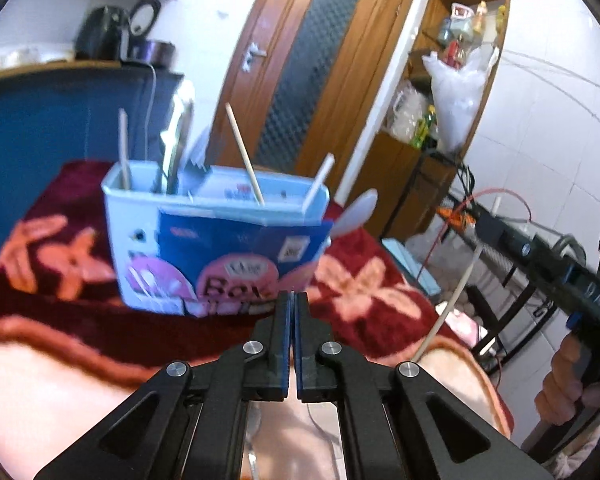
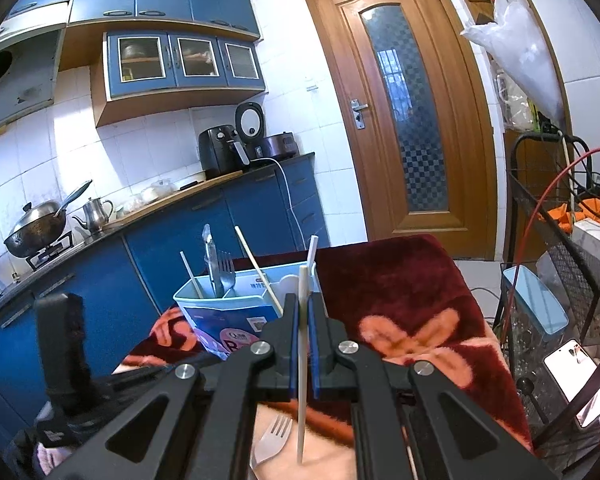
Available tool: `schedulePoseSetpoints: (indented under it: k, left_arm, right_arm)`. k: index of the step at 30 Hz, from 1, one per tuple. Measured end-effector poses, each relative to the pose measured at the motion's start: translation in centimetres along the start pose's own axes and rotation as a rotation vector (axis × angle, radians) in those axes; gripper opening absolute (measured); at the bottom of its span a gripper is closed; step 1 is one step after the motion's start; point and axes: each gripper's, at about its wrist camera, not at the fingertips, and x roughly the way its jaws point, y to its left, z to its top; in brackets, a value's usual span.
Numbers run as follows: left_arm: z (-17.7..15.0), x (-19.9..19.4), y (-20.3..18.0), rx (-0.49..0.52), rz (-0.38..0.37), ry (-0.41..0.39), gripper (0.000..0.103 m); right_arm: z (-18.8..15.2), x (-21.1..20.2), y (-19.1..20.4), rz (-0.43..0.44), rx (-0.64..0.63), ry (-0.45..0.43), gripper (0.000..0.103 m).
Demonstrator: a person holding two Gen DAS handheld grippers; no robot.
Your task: Organize utensils
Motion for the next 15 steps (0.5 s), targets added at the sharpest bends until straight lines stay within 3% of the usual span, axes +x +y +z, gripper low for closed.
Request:
schedulePoseSetpoints:
  k: [15]
  left_arm:
    - [7.6, -8.2, 1.6, 0.074, 0.208, -0.264, 0.001]
  right_arm:
    - [0.4, -0.4, 1.4, 0.011, -0.024, -0.009, 0.006]
